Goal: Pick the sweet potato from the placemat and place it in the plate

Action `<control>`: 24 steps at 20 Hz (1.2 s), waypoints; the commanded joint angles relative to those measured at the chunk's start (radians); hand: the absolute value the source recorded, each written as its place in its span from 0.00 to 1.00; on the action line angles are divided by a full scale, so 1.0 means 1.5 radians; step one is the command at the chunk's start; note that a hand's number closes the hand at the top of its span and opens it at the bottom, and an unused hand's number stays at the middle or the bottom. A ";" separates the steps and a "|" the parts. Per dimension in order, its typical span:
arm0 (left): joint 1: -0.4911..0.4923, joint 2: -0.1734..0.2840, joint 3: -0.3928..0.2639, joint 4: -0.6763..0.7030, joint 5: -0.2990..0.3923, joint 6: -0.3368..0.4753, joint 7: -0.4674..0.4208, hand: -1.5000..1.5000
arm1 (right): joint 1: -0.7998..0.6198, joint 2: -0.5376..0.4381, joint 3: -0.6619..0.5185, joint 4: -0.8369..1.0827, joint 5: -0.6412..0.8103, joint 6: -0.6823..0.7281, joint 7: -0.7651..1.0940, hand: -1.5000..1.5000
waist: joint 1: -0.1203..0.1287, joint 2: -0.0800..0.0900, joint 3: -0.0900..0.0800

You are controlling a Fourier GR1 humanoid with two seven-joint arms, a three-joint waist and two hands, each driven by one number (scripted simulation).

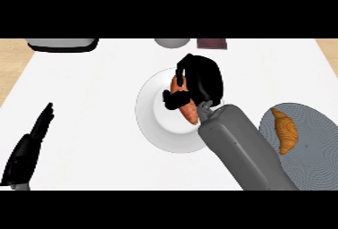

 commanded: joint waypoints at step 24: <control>0.012 0.000 0.030 -0.029 0.001 -0.026 0.016 0.50 | 0.020 -0.028 -0.069 0.174 -0.294 -0.480 -0.163 0.00 | -0.015 -0.005 0.001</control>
